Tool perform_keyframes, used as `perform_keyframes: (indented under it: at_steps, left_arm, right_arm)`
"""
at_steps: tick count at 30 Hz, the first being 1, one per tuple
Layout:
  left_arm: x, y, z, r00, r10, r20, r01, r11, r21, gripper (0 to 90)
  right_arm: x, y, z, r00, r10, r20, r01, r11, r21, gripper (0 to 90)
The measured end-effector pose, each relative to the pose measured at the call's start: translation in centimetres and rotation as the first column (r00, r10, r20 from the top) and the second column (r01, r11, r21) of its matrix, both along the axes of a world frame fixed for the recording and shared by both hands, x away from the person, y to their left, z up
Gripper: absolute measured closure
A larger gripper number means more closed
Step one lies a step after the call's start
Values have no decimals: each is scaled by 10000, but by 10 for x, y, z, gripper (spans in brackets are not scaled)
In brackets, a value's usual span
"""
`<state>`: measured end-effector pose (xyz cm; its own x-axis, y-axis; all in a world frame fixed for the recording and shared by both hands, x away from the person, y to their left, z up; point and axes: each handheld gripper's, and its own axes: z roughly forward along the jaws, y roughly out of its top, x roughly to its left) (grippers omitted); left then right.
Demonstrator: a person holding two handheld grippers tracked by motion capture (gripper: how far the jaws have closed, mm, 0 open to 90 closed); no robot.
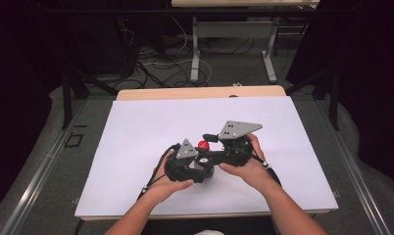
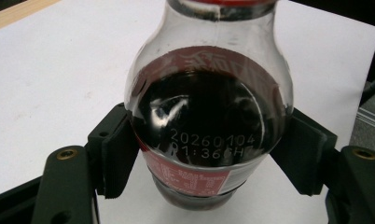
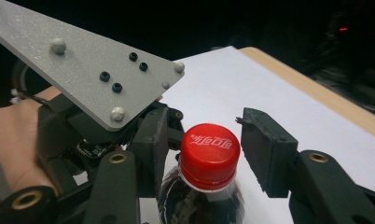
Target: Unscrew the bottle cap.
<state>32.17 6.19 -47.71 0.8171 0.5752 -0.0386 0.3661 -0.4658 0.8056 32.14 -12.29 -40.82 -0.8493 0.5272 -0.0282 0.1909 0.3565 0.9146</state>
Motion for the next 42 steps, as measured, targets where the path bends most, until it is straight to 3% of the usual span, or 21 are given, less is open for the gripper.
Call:
perform_keyframes:
  at_steps: [3,5,10,12,13,16,20,21,22,24,28,31,33,34,38,42]
  left_arm:
    - [0,0,1,10000,17,4,-17,10000,20,299]
    - [0,0,1,10000,26,-32,-27,10000,-13,300]
    - [-1,-1,0,10000,-90,21,90,9999,83,299]
    - [-1,-1,0,9998,-200,-16,200,9996,200,300]
    - [-1,-2,-1,9999,-111,-107,111,9999,-12,300]
    - [-1,-1,0,9999,-147,-77,148,9999,64,300]
    - [-1,-1,0,9992,-333,-236,337,9993,182,300]
    - [-2,-3,-1,9996,-233,-150,235,9997,84,300]
    - [-2,-3,-1,9996,-219,-152,220,9997,66,300]
    - [-1,-3,-1,9997,-204,-141,205,9998,32,299]
    - [1,1,1,9995,-264,-165,268,9994,205,299]
    - [1,1,1,9997,-168,-165,171,9997,185,299]
    - [0,1,1,9998,-88,-197,90,9999,78,299]
    - [0,1,1,9998,-77,-182,78,9999,88,299]
    - [0,0,1,10000,48,-74,-48,10000,9,299]
    - [0,1,1,9997,-75,-213,77,9999,80,299]
  right_arm:
    - [-6,4,-1,9986,-428,308,437,9986,-293,535]
    - [-7,7,-3,9972,-596,451,603,9981,-154,538]
    - [-4,9,-6,9979,-522,379,527,9985,-138,559]
    - [0,8,-6,9990,-349,283,353,9993,-115,607]
    - [3,7,-6,9997,-195,161,195,9998,-2,609]
    - [10,4,-5,9987,500,19,-500,9987,-27,612]
    - [23,-3,-3,9818,1889,-210,-1893,9818,-157,612]
    - [23,-3,-3,9818,1889,-210,-1893,9818,-157,612]
    - [26,-5,-3,9792,1960,-523,-1968,9804,-103,610]
    - [24,-5,-1,9853,1572,-665,-1583,9873,-115,594]
    - [13,-1,1,9979,502,-401,-508,9986,-154,514]
    - [8,0,4,9985,-318,-438,316,9995,-58,508]
    - [6,1,5,9980,-468,-426,466,9989,-44,509]
    - [2,3,5,9958,-794,-456,793,9968,-39,514]
    - [-3,7,4,9939,-1025,-417,1018,9946,-197,548]
    - [-4,10,2,9943,-1022,-309,1013,9944,-298,604]
